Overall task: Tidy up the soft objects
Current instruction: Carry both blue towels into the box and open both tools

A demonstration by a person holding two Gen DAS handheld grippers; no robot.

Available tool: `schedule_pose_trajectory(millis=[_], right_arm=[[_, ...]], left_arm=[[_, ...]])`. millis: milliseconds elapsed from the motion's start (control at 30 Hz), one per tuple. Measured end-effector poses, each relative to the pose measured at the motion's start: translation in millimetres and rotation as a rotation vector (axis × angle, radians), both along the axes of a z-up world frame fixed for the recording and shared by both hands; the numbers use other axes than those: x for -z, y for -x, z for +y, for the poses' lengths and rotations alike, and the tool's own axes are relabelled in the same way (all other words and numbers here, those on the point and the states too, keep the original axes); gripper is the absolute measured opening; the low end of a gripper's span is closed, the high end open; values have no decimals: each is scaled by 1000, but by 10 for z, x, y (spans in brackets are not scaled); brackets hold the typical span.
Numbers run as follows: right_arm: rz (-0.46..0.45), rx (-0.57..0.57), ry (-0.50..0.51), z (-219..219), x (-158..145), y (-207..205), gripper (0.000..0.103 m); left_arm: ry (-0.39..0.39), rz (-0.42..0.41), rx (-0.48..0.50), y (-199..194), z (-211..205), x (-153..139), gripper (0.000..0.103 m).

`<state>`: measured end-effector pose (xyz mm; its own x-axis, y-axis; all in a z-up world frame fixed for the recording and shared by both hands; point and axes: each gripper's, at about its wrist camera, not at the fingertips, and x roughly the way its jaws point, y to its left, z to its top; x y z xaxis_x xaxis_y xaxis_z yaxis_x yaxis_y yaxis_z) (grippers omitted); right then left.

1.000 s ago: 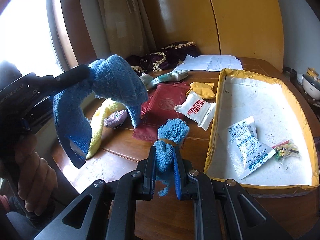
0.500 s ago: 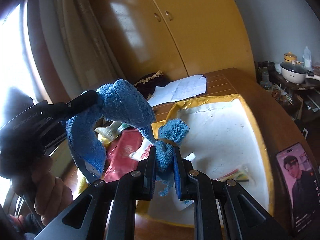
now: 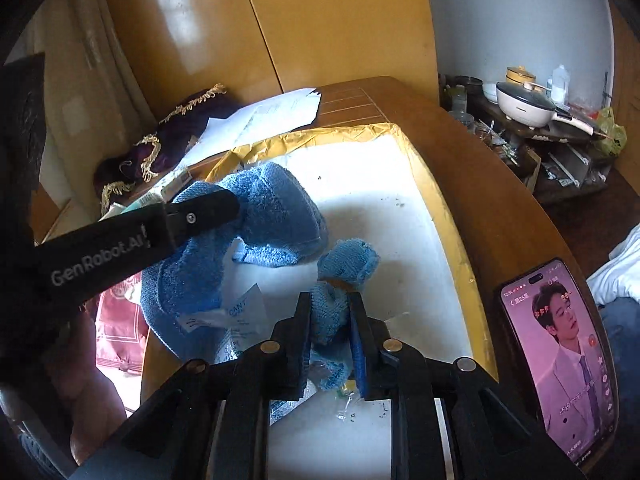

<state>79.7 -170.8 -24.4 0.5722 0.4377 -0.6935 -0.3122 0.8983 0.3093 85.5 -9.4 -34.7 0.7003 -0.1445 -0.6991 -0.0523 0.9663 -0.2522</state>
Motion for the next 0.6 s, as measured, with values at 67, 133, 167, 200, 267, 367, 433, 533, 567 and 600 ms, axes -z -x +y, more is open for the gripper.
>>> schedule_pose_trajectory(millis=[67, 133, 167, 200, 267, 367, 433, 533, 567, 600], right_arm=[[3, -5, 14, 46, 34, -20, 22], [5, -3, 20, 61, 49, -17, 24], [5, -4, 19, 63, 55, -23, 26], [6, -5, 16, 59, 58, -32, 26], [-1, -5, -2, 37, 41, -22, 27], [-76, 2, -79, -50, -96, 103, 54], [-156, 6, -131, -82, -225, 244, 77], [-243, -35, -165, -14, -383, 472, 78], [-254, -55, -180, 26, -407, 537, 78], [-258, -77, -201, 69, -421, 594, 77]], left_arm=[[-6, 38, -11, -36, 24, 79, 14], [40, 78, 14, -74, 73, 166, 18], [69, 95, 21, -83, 105, 198, 18], [95, 104, 16, -77, 143, 218, 18], [136, 93, 10, -23, 201, 183, 26], [195, -5, 6, 206, 257, -40, 63], [184, -108, -17, 433, 276, -214, 81], [56, -185, -108, 744, 316, -335, 82], [-4, -181, -149, 811, 336, -328, 82], [-61, -167, -185, 884, 350, -309, 82]])
